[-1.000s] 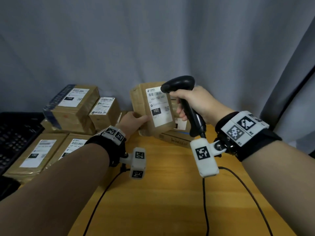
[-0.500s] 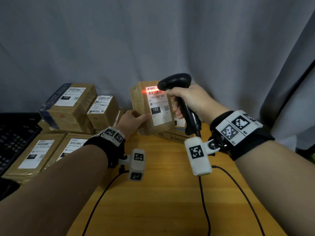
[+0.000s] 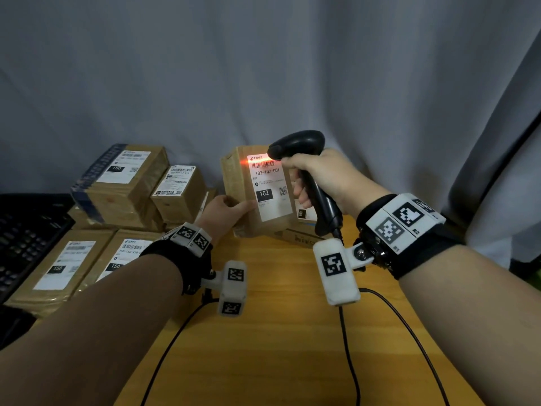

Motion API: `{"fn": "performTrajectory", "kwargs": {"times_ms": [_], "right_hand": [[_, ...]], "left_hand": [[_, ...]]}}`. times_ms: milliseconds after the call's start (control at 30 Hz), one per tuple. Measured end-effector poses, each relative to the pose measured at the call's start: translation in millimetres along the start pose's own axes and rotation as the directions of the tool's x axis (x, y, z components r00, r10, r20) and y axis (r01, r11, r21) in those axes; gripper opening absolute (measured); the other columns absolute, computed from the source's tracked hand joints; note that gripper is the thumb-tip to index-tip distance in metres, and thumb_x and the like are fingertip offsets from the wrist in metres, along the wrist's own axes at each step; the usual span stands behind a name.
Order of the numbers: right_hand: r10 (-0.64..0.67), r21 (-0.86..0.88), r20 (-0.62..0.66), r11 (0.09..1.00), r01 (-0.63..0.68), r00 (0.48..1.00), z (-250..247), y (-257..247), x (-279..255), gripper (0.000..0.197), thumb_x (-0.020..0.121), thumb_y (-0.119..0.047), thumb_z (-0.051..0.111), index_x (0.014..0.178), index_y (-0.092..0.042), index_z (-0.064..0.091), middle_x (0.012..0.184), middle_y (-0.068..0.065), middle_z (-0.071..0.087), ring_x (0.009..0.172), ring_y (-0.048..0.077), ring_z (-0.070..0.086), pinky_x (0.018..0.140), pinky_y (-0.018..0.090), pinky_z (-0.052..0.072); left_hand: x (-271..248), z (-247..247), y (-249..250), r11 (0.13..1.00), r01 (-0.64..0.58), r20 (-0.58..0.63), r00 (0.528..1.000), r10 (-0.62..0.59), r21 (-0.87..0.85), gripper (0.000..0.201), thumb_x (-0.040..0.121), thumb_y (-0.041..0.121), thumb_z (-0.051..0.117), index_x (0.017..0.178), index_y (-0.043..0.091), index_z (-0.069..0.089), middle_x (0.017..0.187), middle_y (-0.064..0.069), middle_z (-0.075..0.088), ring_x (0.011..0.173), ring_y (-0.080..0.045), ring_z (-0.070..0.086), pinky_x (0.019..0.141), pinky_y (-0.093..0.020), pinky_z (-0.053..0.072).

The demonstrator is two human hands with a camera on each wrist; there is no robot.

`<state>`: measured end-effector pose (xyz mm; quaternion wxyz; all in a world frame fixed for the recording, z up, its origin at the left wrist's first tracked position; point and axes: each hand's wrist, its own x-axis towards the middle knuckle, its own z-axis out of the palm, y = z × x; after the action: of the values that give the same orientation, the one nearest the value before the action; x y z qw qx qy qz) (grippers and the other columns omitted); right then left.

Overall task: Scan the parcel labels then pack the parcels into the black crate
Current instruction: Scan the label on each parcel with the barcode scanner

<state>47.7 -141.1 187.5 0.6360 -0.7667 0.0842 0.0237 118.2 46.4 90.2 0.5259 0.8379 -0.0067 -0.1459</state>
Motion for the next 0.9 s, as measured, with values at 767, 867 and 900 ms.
{"fn": "performTrajectory", "kwargs": {"times_ms": [767,867,900], "right_hand": [[0.009,0.063,-0.023,0.998,-0.007,1.000,9.8,-3.7,-5.1,0.027,0.088,-0.029,0.067,0.087,-0.002,0.064,0.066,0.010,0.063,0.047,0.016,0.056,0.047,0.024,0.052],[0.016,0.068,-0.077,0.998,-0.011,0.997,24.5,15.2,0.4,0.024,0.088,-0.026,0.069,0.083,-0.003,0.062,0.063,0.006,0.059,0.043,0.012,0.054,0.045,0.022,0.049],[0.028,0.081,-0.096,0.997,-0.020,0.995,32.3,25.4,2.0,0.022,0.088,-0.024,0.069,0.081,-0.005,0.061,0.061,0.005,0.057,0.045,0.013,0.054,0.045,0.023,0.047]], "left_hand": [[-0.8,-14.8,-17.5,0.983,0.132,-0.072,0.990,-0.124,0.126,0.048,0.081,0.050,0.067,0.108,0.011,0.063,0.105,-0.006,0.068,0.090,-0.018,0.063,0.084,-0.033,0.054],[-11.8,-20.5,-24.8,0.988,0.140,-0.027,0.990,-0.142,-0.061,0.051,0.086,0.043,0.064,0.119,0.005,0.058,0.105,-0.009,0.066,0.083,-0.017,0.062,0.068,-0.026,0.052],[-14.3,-23.6,-30.7,0.980,0.148,-0.024,0.988,-0.152,-0.130,0.052,0.087,0.043,0.063,0.123,0.005,0.055,0.105,-0.007,0.066,0.085,-0.017,0.062,0.068,-0.026,0.052]]}}
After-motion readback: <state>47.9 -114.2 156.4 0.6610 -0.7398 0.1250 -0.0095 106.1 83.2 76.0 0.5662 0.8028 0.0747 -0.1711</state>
